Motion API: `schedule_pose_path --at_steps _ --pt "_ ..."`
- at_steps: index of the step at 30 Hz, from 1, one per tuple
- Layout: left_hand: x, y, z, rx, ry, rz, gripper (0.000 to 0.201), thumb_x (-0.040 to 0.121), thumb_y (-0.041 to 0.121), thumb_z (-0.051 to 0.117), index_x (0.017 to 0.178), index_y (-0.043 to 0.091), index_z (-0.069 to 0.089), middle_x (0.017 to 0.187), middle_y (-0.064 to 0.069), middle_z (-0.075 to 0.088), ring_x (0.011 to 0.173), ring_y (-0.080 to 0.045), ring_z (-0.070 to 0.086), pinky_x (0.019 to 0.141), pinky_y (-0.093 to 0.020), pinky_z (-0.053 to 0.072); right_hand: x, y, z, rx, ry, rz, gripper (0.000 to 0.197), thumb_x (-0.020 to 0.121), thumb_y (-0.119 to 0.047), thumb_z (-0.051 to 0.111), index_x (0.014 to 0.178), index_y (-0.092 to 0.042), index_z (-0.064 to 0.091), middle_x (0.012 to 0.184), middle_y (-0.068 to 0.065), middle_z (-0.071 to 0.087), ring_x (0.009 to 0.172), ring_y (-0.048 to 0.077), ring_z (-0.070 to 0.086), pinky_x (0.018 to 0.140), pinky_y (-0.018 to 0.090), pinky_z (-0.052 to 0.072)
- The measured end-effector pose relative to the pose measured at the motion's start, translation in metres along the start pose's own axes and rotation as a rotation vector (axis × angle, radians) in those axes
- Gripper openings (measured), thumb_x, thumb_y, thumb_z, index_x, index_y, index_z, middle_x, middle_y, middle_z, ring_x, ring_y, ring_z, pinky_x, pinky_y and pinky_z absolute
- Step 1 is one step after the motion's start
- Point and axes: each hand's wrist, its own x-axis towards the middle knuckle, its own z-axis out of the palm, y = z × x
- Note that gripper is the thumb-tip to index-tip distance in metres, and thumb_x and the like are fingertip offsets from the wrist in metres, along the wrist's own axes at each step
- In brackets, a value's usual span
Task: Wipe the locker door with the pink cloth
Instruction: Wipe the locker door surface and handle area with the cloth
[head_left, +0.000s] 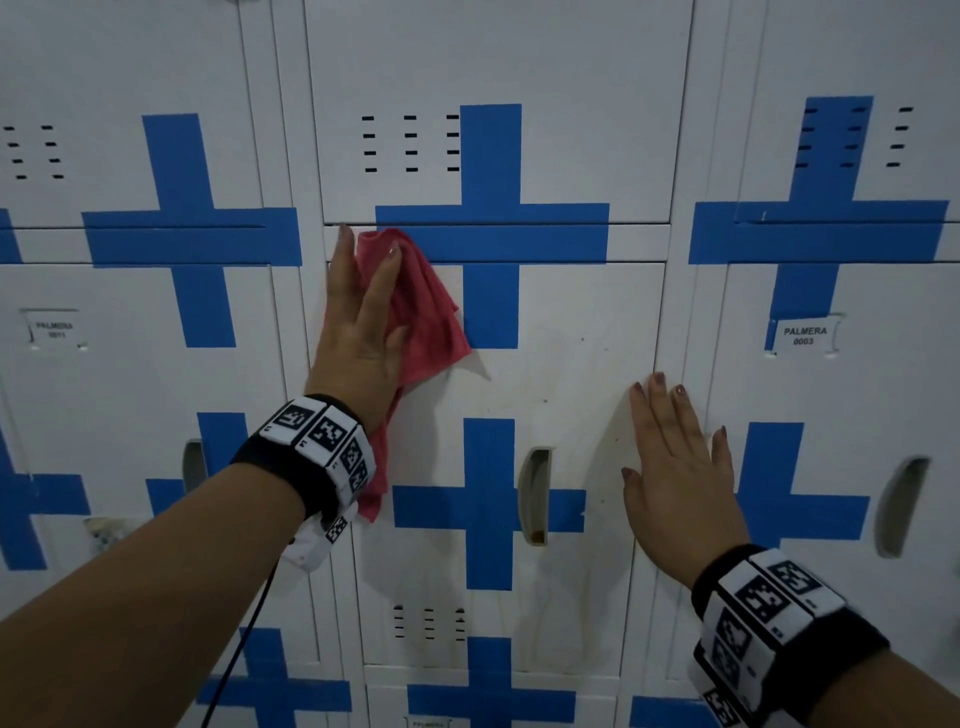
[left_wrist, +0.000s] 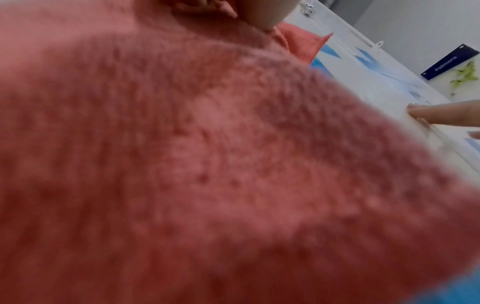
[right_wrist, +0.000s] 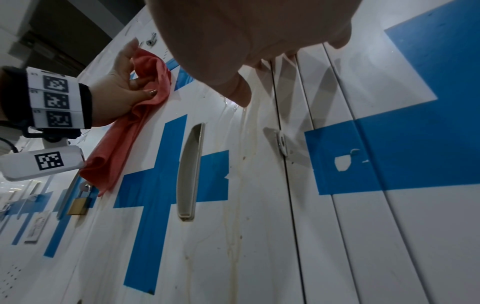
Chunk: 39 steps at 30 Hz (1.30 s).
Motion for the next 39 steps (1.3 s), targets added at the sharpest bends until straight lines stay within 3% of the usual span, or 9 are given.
schedule_pose_path --at_steps 2,5,9,11,15,22,27,32,39 --pt "-0.002 -0.002 0.001 -0.03 -0.002 -0.016 0.073 0.085 -0.004 0.056 0.14 0.032 0.026 0.153 0.0 -0.004 0.142 -0.001 0.003 0.112 -0.013 0.015 0.0 0.0 0.0 0.003 0.001 0.0 0.081 0.092 -0.018 0.045 0.143 -0.027 -0.018 0.153 -0.007 -0.022 0.141 0.01 -0.017 0.114 0.048 -0.004" --pt "-0.001 0.001 0.004 0.127 -0.048 -0.066 0.051 0.091 0.01 0.052 0.137 0.026 0.038 0.155 -0.007 0.014 0.14 -0.025 0.017 0.116 -0.04 0.018 0.0 0.0 -0.001 0.0 0.001 0.004 0.081 0.092 -0.018 0.045 0.143 -0.026 -0.018 0.153 -0.008 -0.021 0.14 0.01 -0.016 0.114 0.048 -0.004" --pt "0.002 0.004 0.007 0.376 -0.086 -0.055 0.057 0.097 0.027 0.041 0.149 0.023 0.019 0.157 -0.004 0.015 0.141 -0.014 0.007 0.115 -0.032 -0.004 -0.001 0.002 -0.002 -0.016 -0.006 -0.003 0.08 0.092 -0.019 0.043 0.142 -0.026 -0.02 0.151 -0.008 -0.024 0.14 0.009 -0.019 0.113 0.046 -0.006" --pt "0.003 -0.001 0.009 0.425 -0.138 -0.06 0.063 0.097 0.036 0.039 0.15 0.022 0.009 0.158 -0.002 0.006 0.144 -0.018 0.007 0.115 -0.031 -0.009 -0.001 0.003 -0.003 -0.021 -0.009 -0.007 0.081 0.092 -0.019 0.043 0.142 -0.026 -0.02 0.151 -0.009 -0.024 0.14 0.009 -0.019 0.113 0.046 -0.006" --pt "-0.001 -0.005 0.018 0.536 -0.222 -0.079 0.069 0.094 0.047 0.031 0.15 0.024 -0.003 0.158 -0.001 -0.005 0.141 -0.036 0.016 0.117 -0.044 -0.001 -0.001 0.003 -0.002 -0.021 -0.009 -0.009 0.081 0.092 -0.019 0.044 0.142 -0.026 -0.02 0.151 -0.009 -0.024 0.14 0.01 -0.019 0.114 0.047 -0.005" --pt "-0.006 0.005 0.025 0.557 -0.26 -0.049 0.075 0.09 0.059 0.03 0.15 0.024 0.001 0.158 -0.003 0.0 0.134 -0.036 0.024 0.115 -0.048 0.004 0.0 0.0 0.0 -0.018 -0.016 0.006 0.081 0.092 -0.021 0.042 0.141 -0.026 -0.023 0.151 -0.007 -0.027 0.14 0.012 -0.02 0.114 0.046 -0.005" --pt "-0.014 0.015 0.036 0.539 -0.288 0.018 0.064 0.095 0.047 0.031 0.15 0.028 0.007 0.157 -0.002 0.01 0.13 -0.034 0.029 0.112 -0.052 0.009 0.0 -0.001 -0.002 -0.011 -0.011 0.003 0.081 0.092 -0.02 0.043 0.141 -0.026 -0.021 0.152 -0.007 -0.024 0.14 0.011 -0.019 0.114 0.046 -0.004" --pt "-0.023 0.022 0.044 0.495 -0.332 0.039 0.058 0.093 0.047 0.019 0.149 0.031 0.017 0.158 0.0 0.01 0.133 -0.031 0.025 0.111 -0.054 0.006 -0.001 0.0 -0.002 -0.014 -0.013 -0.002 0.081 0.092 -0.019 0.043 0.141 -0.026 -0.021 0.152 -0.007 -0.024 0.141 0.012 -0.017 0.114 0.047 -0.003" --pt "-0.04 0.018 0.051 0.502 -0.339 0.14 0.056 0.092 0.04 0.027 0.147 0.03 0.018 0.156 -0.002 0.018 0.129 -0.031 0.027 0.109 -0.056 0.011 -0.001 0.002 0.0 -0.013 0.003 -0.013 0.082 0.09 -0.017 0.046 0.144 -0.024 -0.015 0.153 -0.006 -0.019 0.142 0.012 -0.014 0.113 0.048 -0.002"
